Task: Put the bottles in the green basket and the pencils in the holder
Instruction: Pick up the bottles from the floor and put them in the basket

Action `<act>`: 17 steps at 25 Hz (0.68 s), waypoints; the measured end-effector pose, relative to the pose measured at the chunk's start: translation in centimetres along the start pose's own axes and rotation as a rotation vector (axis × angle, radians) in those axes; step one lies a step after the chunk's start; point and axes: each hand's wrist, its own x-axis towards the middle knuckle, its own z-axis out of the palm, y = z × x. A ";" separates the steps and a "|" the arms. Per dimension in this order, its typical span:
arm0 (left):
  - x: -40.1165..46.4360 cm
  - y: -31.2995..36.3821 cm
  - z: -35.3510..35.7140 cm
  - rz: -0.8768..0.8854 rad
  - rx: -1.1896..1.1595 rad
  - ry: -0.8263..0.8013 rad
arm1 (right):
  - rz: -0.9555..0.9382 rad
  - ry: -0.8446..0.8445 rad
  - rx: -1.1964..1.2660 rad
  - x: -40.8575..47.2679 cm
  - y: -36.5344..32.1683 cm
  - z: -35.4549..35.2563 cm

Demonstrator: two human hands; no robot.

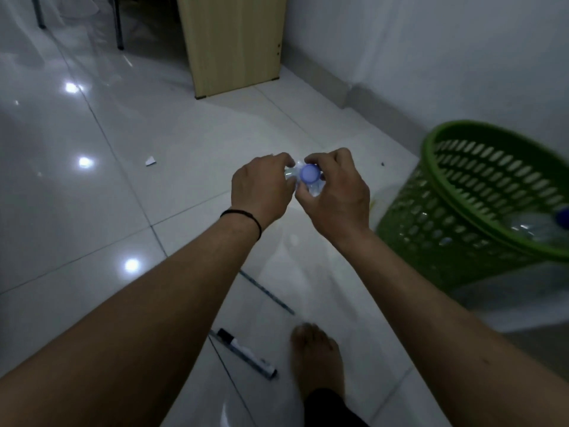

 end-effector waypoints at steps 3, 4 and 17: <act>-1.8 4.8 -0.9 0.090 -0.089 0.026 | 0.003 0.094 -0.034 -2.3 0.4 -6.2; -2.2 6.6 -1.2 0.120 -0.128 0.032 | -0.016 0.121 -0.071 -2.9 0.6 -8.4; -0.9 19.5 3.3 0.502 0.047 -0.149 | 0.430 0.330 -0.358 -2.4 12.3 -16.6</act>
